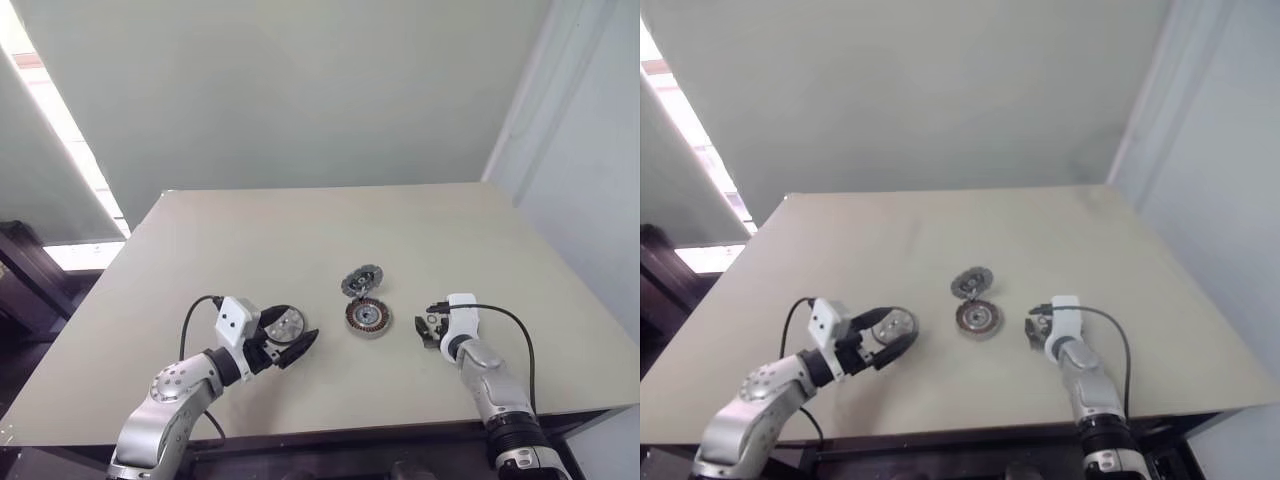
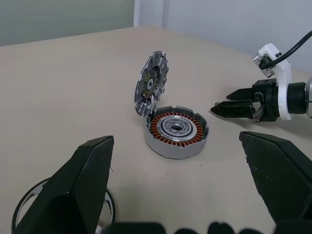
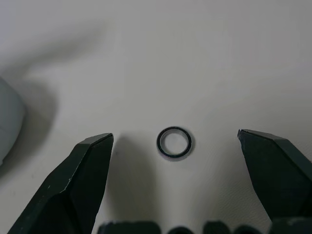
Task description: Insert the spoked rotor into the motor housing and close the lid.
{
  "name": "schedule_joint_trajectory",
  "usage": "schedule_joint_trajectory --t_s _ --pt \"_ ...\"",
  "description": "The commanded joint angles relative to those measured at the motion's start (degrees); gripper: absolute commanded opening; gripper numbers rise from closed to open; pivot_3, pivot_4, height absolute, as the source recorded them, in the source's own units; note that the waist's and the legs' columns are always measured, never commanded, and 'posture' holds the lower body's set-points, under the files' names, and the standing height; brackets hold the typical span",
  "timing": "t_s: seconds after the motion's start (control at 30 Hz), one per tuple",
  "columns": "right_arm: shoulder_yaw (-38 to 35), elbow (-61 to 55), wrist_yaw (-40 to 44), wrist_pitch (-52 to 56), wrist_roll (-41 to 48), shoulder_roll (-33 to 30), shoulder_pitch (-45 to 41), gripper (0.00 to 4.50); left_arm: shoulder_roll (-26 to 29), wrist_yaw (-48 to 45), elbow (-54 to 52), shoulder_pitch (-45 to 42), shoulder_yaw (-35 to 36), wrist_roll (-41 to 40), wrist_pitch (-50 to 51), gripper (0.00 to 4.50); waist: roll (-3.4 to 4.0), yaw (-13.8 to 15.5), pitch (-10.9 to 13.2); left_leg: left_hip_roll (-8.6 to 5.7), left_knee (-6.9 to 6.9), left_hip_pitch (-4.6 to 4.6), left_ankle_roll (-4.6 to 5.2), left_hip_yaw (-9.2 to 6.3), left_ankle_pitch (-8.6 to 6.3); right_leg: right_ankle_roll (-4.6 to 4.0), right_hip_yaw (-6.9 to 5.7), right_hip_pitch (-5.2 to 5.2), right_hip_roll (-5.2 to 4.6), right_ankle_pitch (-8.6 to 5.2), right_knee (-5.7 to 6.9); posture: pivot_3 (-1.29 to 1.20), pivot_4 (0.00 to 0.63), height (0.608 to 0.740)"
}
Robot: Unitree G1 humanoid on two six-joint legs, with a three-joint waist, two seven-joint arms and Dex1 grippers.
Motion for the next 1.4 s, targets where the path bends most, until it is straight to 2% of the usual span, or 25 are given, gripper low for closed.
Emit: schedule_joint_trajectory --t_s 0.03,0.43,0.53,0.83,1.13,1.4 --pt "-0.9 -0.6 0.2 -1.5 0.2 -0.2 -1.2 4.48 0.4 -0.2 -2.1 -0.4 0.9 -0.1 -0.7 4.49 0.00 0.0 0.0 0.00 0.00 0.00 0.00 0.00 0.00 0.00 0.00 0.00 0.00 0.00 0.00 0.00 0.000 0.740" --pt "-0.7 1.9 0.3 -2.8 0.0 0.1 -1.9 4.48 0.6 -0.2 -2.3 -0.2 1.0 -0.1 -0.7 4.49 0.00 0.0 0.0 0.00 0.02 0.02 0.00 0.01 0.00 0.00 0.00 0.02 0.00 0.00 0.02 0.00 0.000 0.740" --pt "-0.5 2.2 0.2 -3.0 -0.2 0.2 -1.9 3.92 0.7 -0.2 -2.4 -0.2 1.1 -0.1 -0.7 4.50 0.00 0.0 0.0 0.00 0.02 0.02 0.00 0.00 0.00 0.00 0.00 0.02 0.00 0.00 0.02 0.00 0.000 0.740" --pt "0.0 3.2 0.4 -3.7 -0.8 0.4 -1.9 0.78 0.9 0.0 -2.7 0.1 1.4 -0.2 -0.7 4.50 0.01 -0.1 0.0 0.01 0.01 0.02 0.00 0.01 0.00 0.00 0.01 0.01 0.01 0.00 0.02 0.00 0.000 0.740" --pt "-0.1 1.6 0.8 -3.6 -0.2 0.6 -2.1 0.76 0.9 0.1 -2.6 0.2 1.7 -0.2 -0.8 4.50 0.01 -0.1 0.0 0.01 0.01 0.02 0.00 0.00 0.00 0.00 0.01 0.01 0.01 0.00 0.03 0.00 0.000 0.740" --pt "0.2 -8.3 3.3 0.0 1.4 0.2 -1.1 0.76 0.8 0.2 -2.5 0.5 2.1 -0.2 -0.9 4.50 0.05 0.0 0.0 0.01 0.01 0.01 0.00 -0.03 0.00 0.00 0.02 -0.01 0.01 0.00 0.03 0.00 0.000 0.740"
